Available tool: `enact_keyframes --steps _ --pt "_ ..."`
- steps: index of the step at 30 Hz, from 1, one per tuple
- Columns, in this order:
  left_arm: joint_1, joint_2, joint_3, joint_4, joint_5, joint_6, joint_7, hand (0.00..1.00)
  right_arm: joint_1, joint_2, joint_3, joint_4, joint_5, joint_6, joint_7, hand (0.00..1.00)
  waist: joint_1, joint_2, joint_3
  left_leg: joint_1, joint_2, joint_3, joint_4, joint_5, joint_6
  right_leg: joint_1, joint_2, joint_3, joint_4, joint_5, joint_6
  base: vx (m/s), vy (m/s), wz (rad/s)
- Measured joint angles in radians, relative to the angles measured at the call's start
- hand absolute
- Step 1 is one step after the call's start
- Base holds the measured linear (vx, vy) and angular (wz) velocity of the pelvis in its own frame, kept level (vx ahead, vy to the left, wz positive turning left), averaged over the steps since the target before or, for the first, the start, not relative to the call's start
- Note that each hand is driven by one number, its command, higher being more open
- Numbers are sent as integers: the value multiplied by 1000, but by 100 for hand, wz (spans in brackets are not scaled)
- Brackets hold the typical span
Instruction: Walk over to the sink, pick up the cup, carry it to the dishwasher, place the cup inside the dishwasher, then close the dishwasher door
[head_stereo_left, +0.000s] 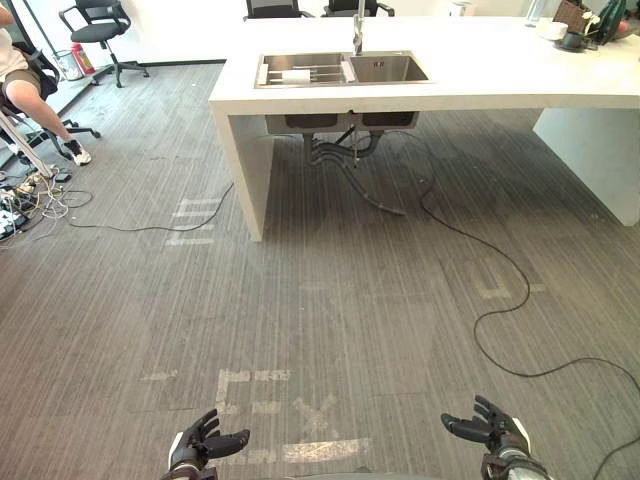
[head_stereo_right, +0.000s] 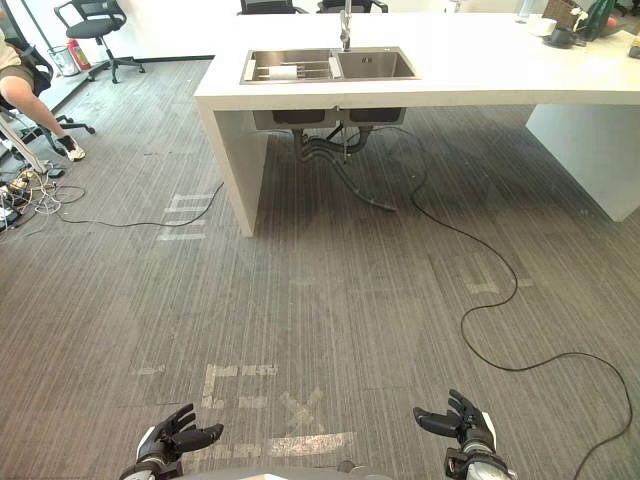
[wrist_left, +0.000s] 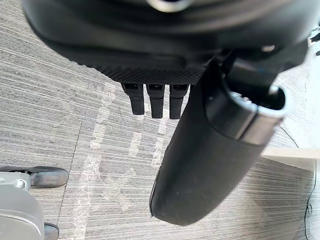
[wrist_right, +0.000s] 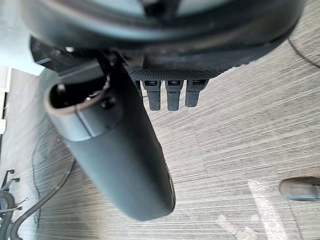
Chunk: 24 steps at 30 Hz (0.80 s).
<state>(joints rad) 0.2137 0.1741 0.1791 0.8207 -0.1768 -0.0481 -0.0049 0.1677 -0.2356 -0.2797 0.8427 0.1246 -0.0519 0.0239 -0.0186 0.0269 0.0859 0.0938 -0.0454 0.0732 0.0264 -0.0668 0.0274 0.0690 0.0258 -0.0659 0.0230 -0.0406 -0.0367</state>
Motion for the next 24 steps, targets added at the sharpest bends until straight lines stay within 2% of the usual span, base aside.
enact_keyframes --steps 24 --pt "0 -3 -2 25 1 0 -6 90 -4 0 -1 14 1 2 -7 90 -2 9 4 8 2 8 -3 -2 -2 3 3 6 -3 1 -1 -1 0 -1"
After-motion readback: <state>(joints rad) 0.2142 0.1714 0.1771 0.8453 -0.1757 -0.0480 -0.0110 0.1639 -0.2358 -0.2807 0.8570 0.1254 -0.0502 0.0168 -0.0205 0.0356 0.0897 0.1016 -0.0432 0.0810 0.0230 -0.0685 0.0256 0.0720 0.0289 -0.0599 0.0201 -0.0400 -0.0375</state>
